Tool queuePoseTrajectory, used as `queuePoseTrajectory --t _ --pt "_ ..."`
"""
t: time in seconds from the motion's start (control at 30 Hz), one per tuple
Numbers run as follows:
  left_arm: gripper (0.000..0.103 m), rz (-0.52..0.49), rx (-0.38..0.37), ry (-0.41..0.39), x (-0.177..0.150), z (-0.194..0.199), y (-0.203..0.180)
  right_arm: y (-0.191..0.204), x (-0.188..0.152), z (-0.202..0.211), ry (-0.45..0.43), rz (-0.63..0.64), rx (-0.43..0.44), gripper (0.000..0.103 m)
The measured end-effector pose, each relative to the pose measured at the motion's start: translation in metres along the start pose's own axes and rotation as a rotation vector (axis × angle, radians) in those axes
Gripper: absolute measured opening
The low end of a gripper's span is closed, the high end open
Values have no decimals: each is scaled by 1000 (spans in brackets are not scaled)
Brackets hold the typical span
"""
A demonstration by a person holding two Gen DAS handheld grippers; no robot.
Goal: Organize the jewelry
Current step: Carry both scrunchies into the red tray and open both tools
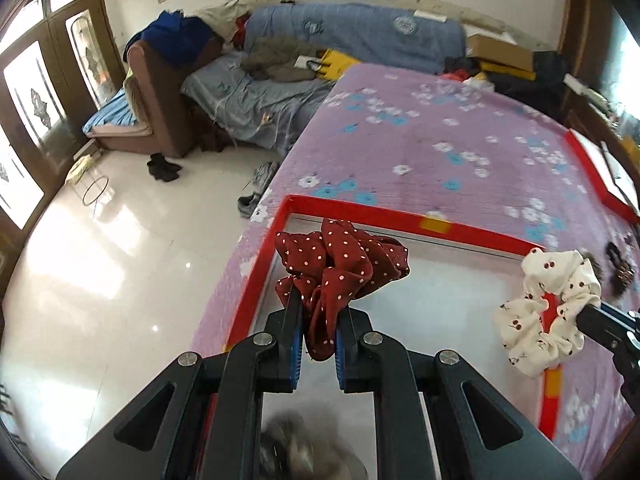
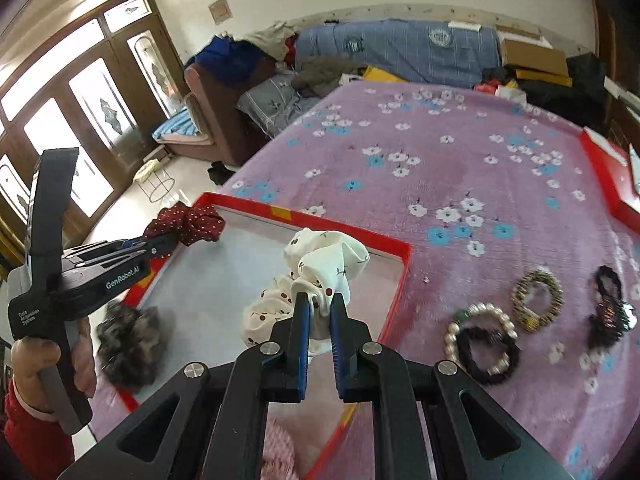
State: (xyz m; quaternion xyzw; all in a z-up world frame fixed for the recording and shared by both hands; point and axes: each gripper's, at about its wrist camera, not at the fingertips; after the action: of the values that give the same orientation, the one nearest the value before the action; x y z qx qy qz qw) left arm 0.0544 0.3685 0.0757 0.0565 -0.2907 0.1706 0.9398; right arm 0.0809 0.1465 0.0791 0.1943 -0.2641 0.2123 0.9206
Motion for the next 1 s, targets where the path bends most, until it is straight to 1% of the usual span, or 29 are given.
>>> queuePoseTrajectory --t 0.13,0.23,0.33,0.43,0.47,0.5,0.53,0.57,0.6,0.67,0.7,0.83,0.9,1.0 --pt "12 28 9 27 11 -24 6 -8 7 -24 30 -15 -20 11" --pt "13 47 12 38 14 -34 10 -10 10 -35 47 -13 -30 11" --pt "14 68 -3 51 15 -39 13 -9 9 -41 55 4 -50 13" --pt "23 65 -5 50 15 -38 11 -8 8 -42 47 23 -80 13" --pt "28 65 -6 46 15 -37 10 -7 8 -42 42 24 -92 17" --pt "33 67 -9 43 15 -35 10 -7 8 -41 38 25 -94 24" --pt "36 73 -15 37 14 -32 10 -7 8 -38 31 27 -90 27" --pt "41 83 -25 28 14 -28 11 -6 8 -36 25 29 -90 33" --pt "43 92 -33 23 14 -25 12 -6 9 -33 14 34 -95 39" --pt "43 108 -52 11 13 -16 14 -3 9 -24 -9 52 -110 45" --pt "43 112 -56 8 13 -12 16 -1 9 -19 -20 63 -117 47" --pt "44 130 -73 -20 8 12 18 0 5 2 -50 63 -114 52" --pt "48 134 -76 -36 3 27 17 -1 0 14 -60 54 -104 55" --pt "53 136 -68 -71 -10 52 12 -4 -12 33 -75 52 -95 56"
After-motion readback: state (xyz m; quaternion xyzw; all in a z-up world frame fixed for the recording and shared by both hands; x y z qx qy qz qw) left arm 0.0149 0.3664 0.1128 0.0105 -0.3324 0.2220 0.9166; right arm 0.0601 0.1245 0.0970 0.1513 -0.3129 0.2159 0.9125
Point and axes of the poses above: each gripper's, at about its wrist camera, not at the fingertips, and z roughly against the way its jaws point, y to its left, x to its top, and after that the axes turned 4 degrees about z, right-handed
